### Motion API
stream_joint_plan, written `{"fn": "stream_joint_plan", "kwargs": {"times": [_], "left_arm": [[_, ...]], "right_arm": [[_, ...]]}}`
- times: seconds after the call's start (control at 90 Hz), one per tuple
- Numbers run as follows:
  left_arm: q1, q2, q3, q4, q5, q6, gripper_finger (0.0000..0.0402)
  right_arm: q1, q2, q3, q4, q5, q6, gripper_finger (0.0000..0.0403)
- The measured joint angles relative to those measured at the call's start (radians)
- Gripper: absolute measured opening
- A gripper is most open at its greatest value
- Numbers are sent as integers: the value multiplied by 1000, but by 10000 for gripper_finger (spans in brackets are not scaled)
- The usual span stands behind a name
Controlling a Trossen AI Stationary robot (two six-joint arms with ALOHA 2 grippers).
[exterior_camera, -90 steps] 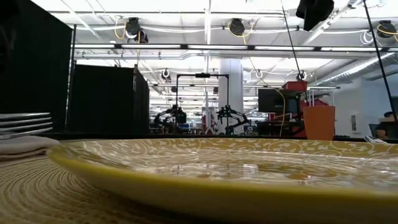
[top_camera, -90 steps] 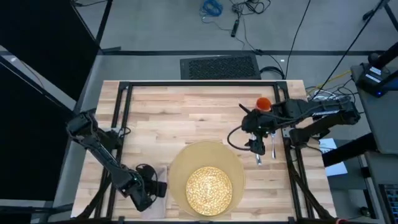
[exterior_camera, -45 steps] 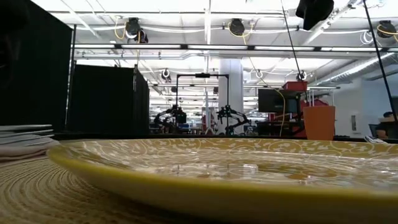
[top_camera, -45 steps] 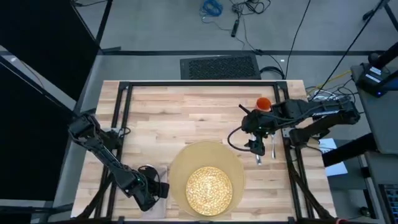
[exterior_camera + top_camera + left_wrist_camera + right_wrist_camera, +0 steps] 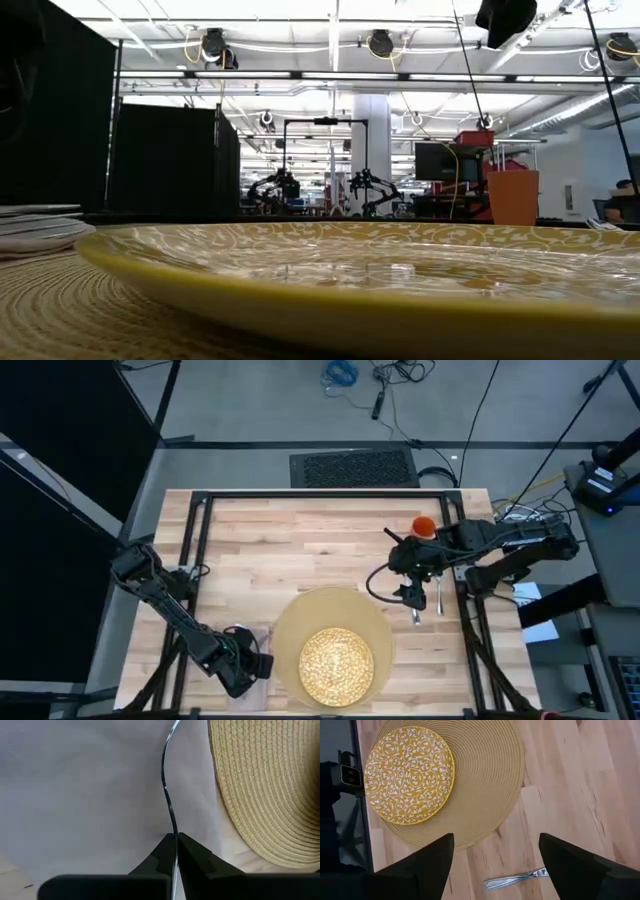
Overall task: Set table place
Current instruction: Put the fork on the brown table napkin
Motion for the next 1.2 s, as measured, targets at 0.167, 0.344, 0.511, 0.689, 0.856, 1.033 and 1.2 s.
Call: {"fn": "stream_joint_plan", "kwargs": {"times": [0.167, 0.344, 0.511, 0.689, 0.856, 1.033, 1.2], "left_arm": [[-3, 0, 0, -23, -17, 43, 0], [-3, 0, -1, 26, 15, 98, 0], [-3, 0, -1, 26, 1, 122, 0], [-3, 0, -1, 35, 0, 121, 27], [-1, 0, -1, 27, 0, 117, 80], [15, -11, -1, 11, 0, 122, 109], [33, -77, -1, -56, -23, 152, 111]], "right_arm": [[0, 0, 0, 0, 0, 0, 279], [0, 0, 0, -1, 0, 0, 279], [0, 0, 0, -1, 0, 1, 279], [0, 0, 0, -1, 0, 3, 279], [0, 0, 0, -1, 0, 3, 279], [0, 0, 0, -1, 0, 3, 279], [0, 0, 0, -1, -5, 8, 279]]}}
